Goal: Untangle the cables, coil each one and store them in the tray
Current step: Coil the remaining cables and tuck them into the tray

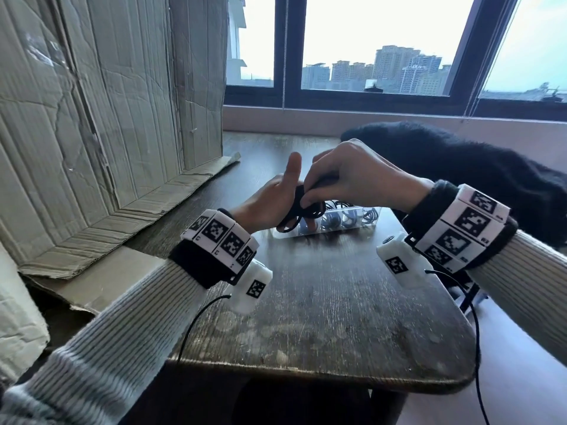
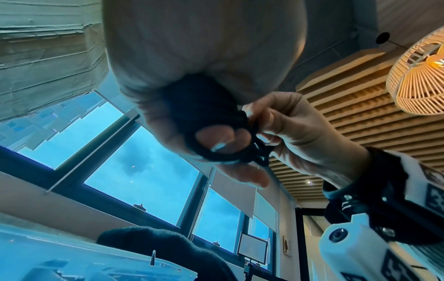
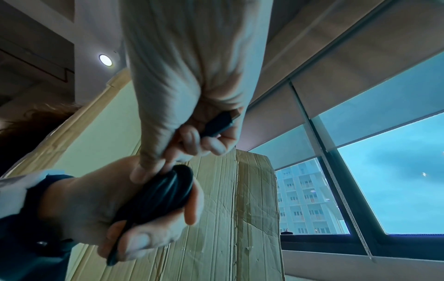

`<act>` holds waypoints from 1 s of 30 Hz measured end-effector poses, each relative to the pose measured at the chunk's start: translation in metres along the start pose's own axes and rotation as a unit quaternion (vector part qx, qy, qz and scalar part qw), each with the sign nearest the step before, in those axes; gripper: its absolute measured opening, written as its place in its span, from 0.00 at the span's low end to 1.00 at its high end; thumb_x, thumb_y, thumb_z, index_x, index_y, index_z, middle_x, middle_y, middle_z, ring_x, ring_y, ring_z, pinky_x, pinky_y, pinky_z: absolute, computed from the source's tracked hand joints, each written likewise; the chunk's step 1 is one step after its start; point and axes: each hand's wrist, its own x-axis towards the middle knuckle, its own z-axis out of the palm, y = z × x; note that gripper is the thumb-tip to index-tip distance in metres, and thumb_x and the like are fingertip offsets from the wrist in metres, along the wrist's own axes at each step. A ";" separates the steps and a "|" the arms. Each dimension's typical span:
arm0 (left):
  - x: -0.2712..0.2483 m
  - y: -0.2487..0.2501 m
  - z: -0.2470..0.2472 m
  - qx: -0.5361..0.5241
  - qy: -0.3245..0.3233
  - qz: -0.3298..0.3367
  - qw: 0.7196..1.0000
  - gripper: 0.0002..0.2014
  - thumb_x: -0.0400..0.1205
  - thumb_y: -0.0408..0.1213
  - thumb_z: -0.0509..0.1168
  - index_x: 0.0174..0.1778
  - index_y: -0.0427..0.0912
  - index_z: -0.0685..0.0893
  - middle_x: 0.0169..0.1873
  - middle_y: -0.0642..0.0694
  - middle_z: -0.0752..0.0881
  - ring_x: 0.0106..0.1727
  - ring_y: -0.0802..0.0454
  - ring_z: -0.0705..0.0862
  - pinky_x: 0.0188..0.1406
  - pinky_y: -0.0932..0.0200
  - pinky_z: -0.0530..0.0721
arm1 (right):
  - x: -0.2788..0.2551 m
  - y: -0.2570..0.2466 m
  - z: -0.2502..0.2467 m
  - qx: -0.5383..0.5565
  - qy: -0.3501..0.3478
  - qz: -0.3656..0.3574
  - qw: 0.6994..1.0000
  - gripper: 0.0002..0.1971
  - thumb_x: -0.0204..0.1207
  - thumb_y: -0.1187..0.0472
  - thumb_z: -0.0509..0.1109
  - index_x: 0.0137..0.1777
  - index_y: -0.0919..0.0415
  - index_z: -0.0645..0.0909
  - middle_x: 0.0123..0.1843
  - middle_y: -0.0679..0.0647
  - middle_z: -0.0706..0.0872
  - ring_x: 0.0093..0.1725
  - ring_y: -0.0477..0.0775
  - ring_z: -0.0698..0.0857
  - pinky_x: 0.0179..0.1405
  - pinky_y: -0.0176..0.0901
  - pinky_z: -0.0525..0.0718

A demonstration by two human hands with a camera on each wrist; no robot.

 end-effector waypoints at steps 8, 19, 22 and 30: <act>0.001 0.000 0.002 -0.036 -0.016 -0.073 0.997 0.54 0.78 0.63 0.17 0.45 0.22 0.80 0.27 0.37 0.80 0.18 0.49 0.69 0.17 0.64 0.64 | 0.000 0.001 0.001 0.061 -0.003 0.014 0.998 0.05 0.66 0.56 0.82 0.38 0.56 0.91 0.30 0.45 0.86 0.29 0.44 0.82 0.34 0.30 0.76; 0.018 -0.007 -0.009 -0.106 0.230 -0.105 0.962 0.29 0.87 0.58 0.47 0.46 0.32 0.76 0.21 0.40 0.78 0.13 0.50 0.74 0.12 0.64 0.72 | -0.011 0.003 -0.010 -0.016 -0.071 0.058 0.996 0.11 0.75 0.51 0.73 0.42 0.59 0.91 0.33 0.51 0.91 0.31 0.52 0.85 0.39 0.47 0.84; 0.015 -0.009 -0.008 -0.070 0.243 -0.088 0.963 0.26 0.86 0.59 0.50 0.39 0.37 0.74 0.23 0.40 0.80 0.14 0.51 0.75 0.14 0.63 0.73 | -0.013 0.009 -0.009 -0.070 -0.111 0.070 0.989 0.12 0.78 0.50 0.70 0.44 0.56 0.90 0.38 0.56 0.90 0.37 0.58 0.86 0.42 0.49 0.84; 0.018 -0.003 -0.001 -0.092 0.308 -0.028 0.947 0.27 0.85 0.57 0.54 0.34 0.34 0.76 0.23 0.39 0.81 0.17 0.47 0.79 0.17 0.61 0.75 | -0.016 0.001 0.026 0.022 -0.140 0.197 0.970 0.22 0.82 0.45 0.61 0.70 0.57 0.73 0.55 0.53 0.89 0.44 0.52 0.85 0.47 0.44 0.81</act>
